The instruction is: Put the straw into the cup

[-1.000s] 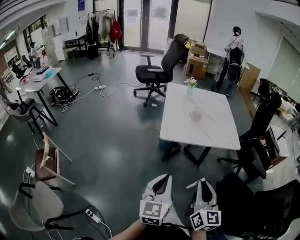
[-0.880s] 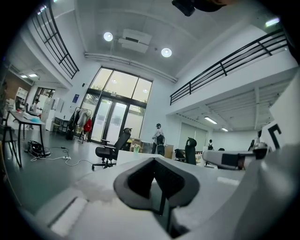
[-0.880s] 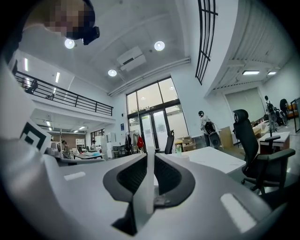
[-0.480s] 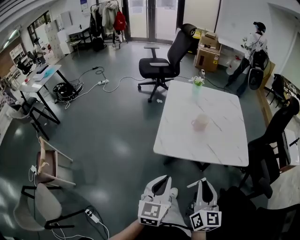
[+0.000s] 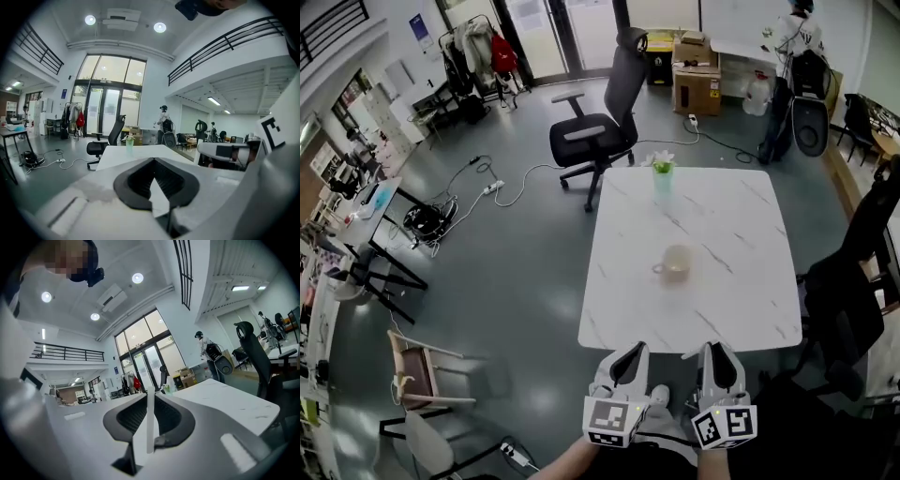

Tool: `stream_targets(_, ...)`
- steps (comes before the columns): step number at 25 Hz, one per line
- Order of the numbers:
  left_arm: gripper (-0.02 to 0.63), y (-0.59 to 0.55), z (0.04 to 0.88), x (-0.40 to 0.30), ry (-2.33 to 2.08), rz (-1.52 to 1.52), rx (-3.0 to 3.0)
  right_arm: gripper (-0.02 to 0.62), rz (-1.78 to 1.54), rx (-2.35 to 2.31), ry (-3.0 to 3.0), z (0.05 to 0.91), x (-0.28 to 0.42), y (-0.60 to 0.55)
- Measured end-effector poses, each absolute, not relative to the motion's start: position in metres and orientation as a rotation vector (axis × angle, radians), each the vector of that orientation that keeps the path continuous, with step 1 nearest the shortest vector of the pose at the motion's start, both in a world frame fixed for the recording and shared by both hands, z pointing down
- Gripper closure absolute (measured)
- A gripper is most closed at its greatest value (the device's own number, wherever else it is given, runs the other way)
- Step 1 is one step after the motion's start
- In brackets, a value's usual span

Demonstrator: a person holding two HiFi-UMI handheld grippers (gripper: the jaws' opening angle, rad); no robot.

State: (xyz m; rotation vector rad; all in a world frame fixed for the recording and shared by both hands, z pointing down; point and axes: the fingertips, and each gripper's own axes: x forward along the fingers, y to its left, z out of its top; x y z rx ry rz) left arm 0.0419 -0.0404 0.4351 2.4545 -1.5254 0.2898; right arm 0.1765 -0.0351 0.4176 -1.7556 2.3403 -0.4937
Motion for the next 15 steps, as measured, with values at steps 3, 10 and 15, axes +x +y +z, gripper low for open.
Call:
stream_targets(3, 0.604, -0.059, 0.435, 0.053, -1.522, 0.317, 2.463, 0.548, -0.509, -1.728, 2.32, 0.418, 0.185, -0.056)
stream_targets(10, 0.604, -0.086, 0.431, 0.063, -1.525, 0.324, 2.465, 0.548, -0.538, -1.699, 2.316, 0.418, 0.19, -0.08)
stream_targets(15, 0.604, -0.099, 0.446, 0.061, -1.508, 0.336, 2.45, 0.548, -0.546, -1.69, 2.343, 0.422, 0.185, -0.096)
